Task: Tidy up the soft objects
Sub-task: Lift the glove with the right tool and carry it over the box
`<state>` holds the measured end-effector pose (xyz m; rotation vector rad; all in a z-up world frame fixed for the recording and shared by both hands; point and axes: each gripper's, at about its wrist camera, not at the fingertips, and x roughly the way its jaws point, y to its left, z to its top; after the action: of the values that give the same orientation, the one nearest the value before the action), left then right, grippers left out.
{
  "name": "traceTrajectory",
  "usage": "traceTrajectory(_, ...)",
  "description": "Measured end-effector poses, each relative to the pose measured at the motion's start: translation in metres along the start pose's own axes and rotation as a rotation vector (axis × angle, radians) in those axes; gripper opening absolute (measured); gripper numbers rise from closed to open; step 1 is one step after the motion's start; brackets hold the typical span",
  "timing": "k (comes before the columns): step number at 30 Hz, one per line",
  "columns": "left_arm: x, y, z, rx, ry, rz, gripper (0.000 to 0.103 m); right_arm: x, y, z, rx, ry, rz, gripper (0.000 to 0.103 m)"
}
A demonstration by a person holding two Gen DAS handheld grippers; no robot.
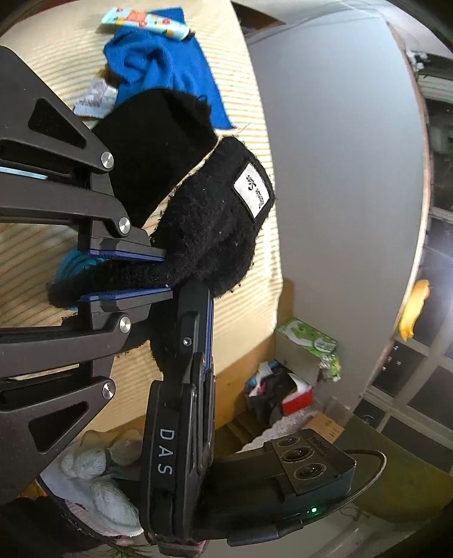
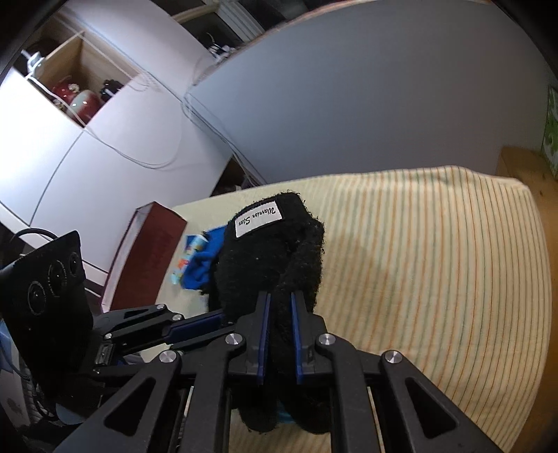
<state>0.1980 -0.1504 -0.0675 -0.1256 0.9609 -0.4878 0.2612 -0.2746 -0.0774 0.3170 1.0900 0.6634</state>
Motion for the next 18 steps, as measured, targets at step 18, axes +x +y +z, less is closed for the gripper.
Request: traceTrajectory(18,-0.127,0.081,-0.023,-0.09,-0.212,0.099,0.012,0.033,0.167,0.016,-0.211,-0.009,0.086,0.006)
